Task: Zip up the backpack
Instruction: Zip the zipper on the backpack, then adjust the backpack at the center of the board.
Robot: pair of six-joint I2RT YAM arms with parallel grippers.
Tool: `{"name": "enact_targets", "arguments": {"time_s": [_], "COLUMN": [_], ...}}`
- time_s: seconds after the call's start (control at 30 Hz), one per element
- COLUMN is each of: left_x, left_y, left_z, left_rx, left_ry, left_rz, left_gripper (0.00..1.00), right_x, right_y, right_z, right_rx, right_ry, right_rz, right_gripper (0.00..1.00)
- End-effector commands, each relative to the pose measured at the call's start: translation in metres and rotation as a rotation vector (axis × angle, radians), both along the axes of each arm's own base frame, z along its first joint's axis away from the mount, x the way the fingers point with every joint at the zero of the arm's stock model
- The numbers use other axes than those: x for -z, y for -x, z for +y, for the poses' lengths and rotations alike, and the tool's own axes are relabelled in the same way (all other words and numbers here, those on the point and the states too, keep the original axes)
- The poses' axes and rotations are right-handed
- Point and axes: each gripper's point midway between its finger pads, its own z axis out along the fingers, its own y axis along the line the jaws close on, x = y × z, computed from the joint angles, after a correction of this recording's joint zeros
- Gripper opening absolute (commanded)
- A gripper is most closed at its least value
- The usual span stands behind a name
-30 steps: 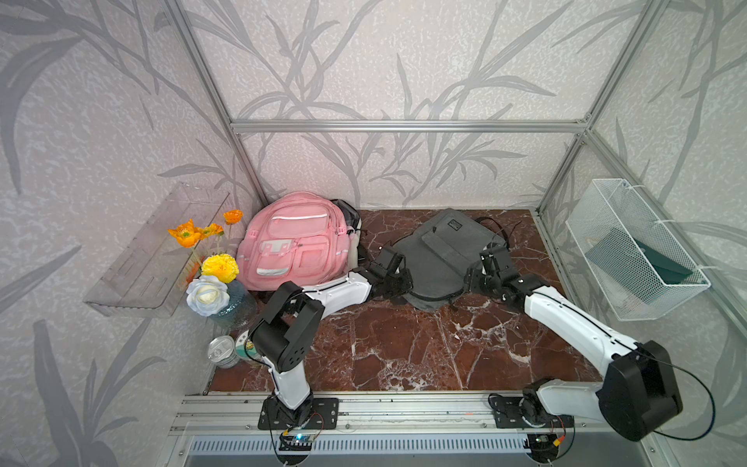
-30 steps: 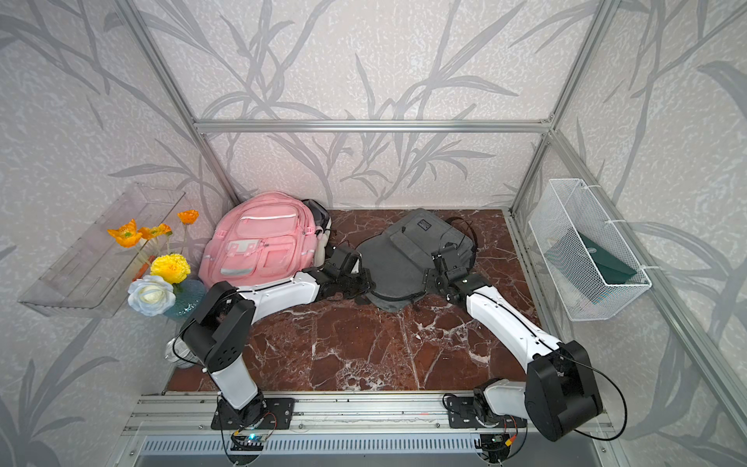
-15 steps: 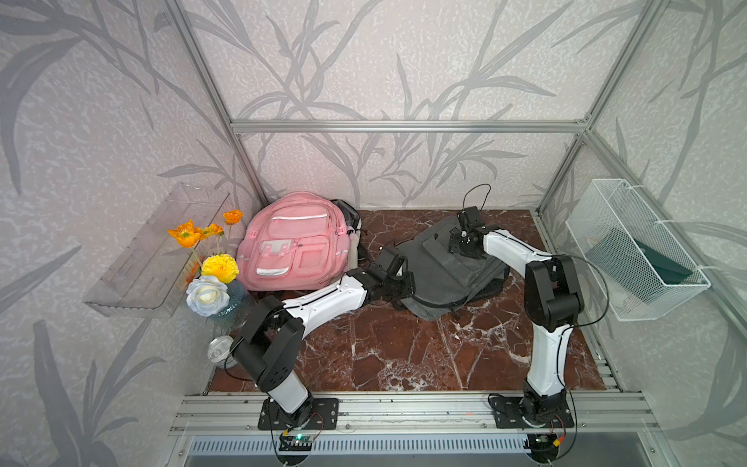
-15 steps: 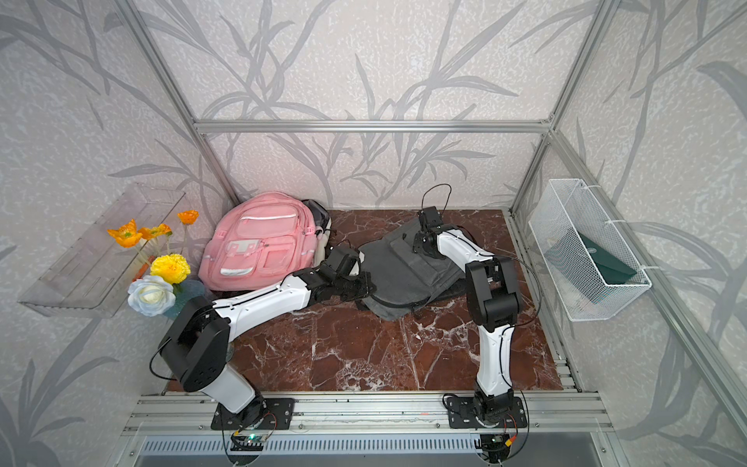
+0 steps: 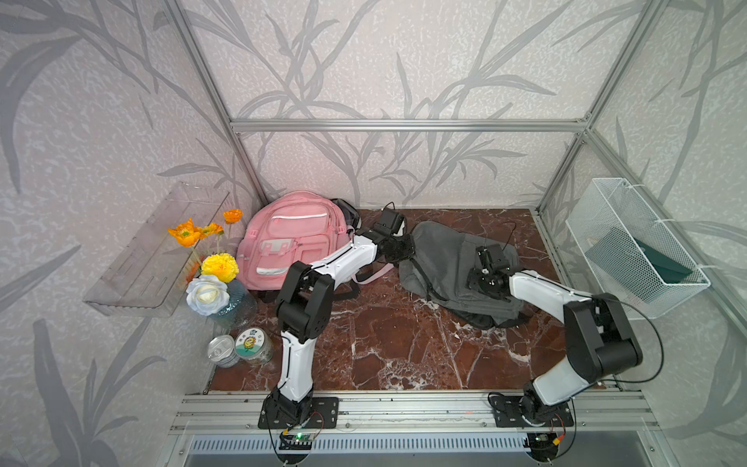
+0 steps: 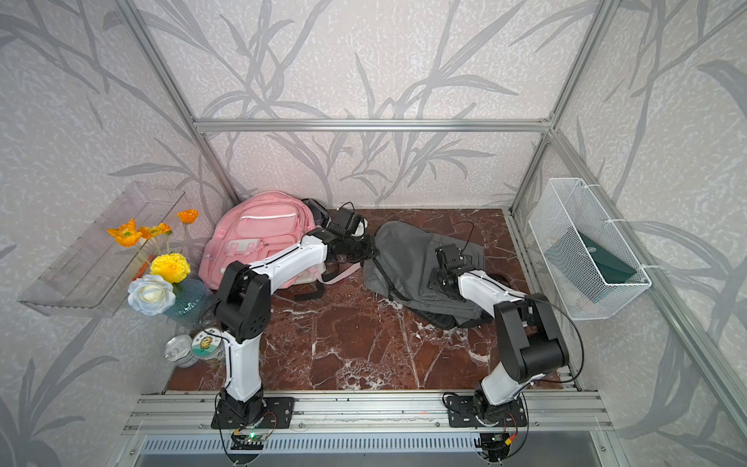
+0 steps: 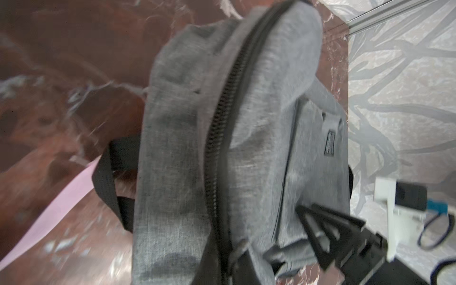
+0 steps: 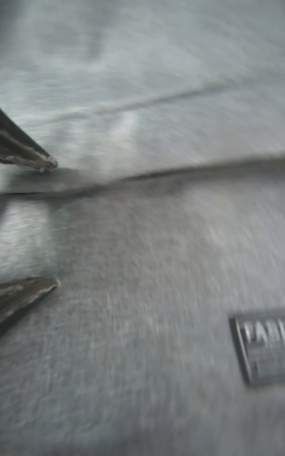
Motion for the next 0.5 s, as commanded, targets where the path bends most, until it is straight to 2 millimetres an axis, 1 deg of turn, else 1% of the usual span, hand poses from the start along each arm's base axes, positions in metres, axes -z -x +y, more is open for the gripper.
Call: {"name": "enact_targets", "arguments": {"time_s": [0.0,0.03,0.07,0.1,0.13,0.2,0.23,0.3,0.37,0.4,0.47], "left_x": [-0.003,0.004,0.005,0.006,0.006,0.001,-0.004,-0.016,-0.026,-0.034,-0.032], "left_y": [-0.042,-0.049,-0.056,-0.06,-0.062,-0.061,-0.058,-0.047,-0.028,-0.016,0.012], "left_z": [-0.022,-0.026,-0.029,-0.032,-0.033,-0.029,-0.024,-0.011,0.005,0.006,0.002], "left_rx": [0.029,0.028,0.021,0.023,0.023,0.017,0.006,-0.017,-0.046,-0.052,-0.037], "left_ry": [0.043,0.039,0.038,0.038,0.032,0.01,-0.013,-0.082,-0.149,-0.155,-0.138], "left_rz": [-0.049,-0.033,-0.032,-0.031,-0.029,-0.026,-0.027,-0.035,-0.053,-0.076,-0.079], "left_gripper": [0.08,0.12,0.17,0.24,0.34,0.45,0.51,0.59,0.67,0.7,0.73], "right_x": [0.014,0.003,-0.007,-0.018,-0.029,-0.042,-0.045,-0.049,-0.048,-0.045,-0.034], "right_y": [0.05,0.048,0.046,0.043,0.039,0.03,0.025,0.016,0.009,0.006,0.005], "right_z": [0.002,0.008,0.012,0.015,0.018,0.018,0.017,0.016,0.019,0.023,0.031], "right_rx": [-0.023,-0.07,-0.103,-0.134,-0.16,-0.185,-0.192,-0.203,-0.22,-0.231,-0.232], "right_ry": [-0.034,-0.037,-0.029,-0.011,0.005,0.028,0.048,0.08,0.085,0.074,0.036], "right_rz": [0.115,0.081,0.05,0.019,-0.013,-0.048,-0.058,-0.06,-0.045,-0.03,0.005], "right_gripper": [0.7,0.7,0.7,0.7,0.7,0.7,0.7,0.7,0.7,0.7,0.7]}}
